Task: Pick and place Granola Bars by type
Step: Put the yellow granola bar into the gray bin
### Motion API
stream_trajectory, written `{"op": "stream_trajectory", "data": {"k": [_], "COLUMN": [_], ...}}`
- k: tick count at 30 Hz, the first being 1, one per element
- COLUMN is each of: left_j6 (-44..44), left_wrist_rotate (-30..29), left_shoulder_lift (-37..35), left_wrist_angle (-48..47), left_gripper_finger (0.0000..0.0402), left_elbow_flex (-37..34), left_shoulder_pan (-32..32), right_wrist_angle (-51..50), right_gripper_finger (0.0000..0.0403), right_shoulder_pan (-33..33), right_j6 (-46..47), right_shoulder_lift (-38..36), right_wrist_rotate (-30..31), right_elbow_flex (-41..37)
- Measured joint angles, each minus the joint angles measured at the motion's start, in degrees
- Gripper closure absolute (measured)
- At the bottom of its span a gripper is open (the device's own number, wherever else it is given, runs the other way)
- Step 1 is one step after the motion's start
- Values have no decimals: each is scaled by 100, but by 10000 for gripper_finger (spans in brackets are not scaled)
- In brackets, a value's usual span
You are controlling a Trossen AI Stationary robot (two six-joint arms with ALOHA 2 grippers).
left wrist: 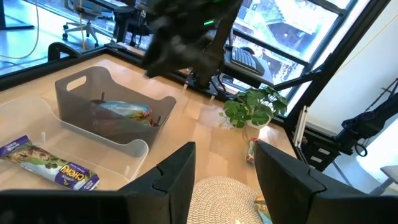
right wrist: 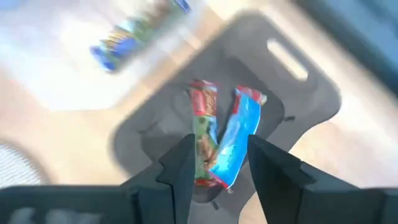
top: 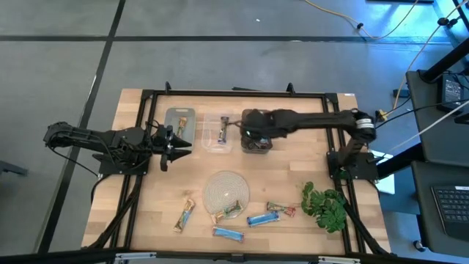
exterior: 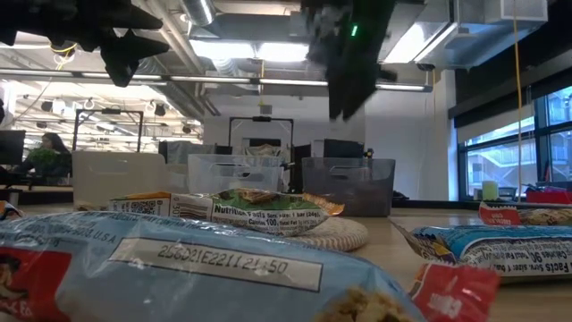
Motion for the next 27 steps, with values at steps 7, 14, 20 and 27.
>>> {"op": "stream_trajectory", "data": {"k": [7, 14, 20, 27], "left_j6": [3, 9, 292, 291], "left_wrist_rotate": [-15, 89, 627, 1023], "left_shoulder_lift": [2, 2, 2, 13], "left_wrist_angle": [0, 0, 82, 219], "left_gripper_finger": [245, 237, 194, 154], "left_elbow_flex": [0, 0, 0, 4], "left_shoulder_pan": [2, 2, 2, 2], "right_wrist_angle": [55, 20, 491, 3836], "right_gripper_finger": [254, 254, 254, 253], "right_shoulder_pan": [1334, 2008, 2214, 2250], "right_j6": [-89, 388, 640, -387], "right_shoulder_lift": [-567, -645, -603, -658], "right_wrist_rotate": [1592, 1044, 738, -812], "right_elbow_flex": [-140, -198, -390, -1714]}}
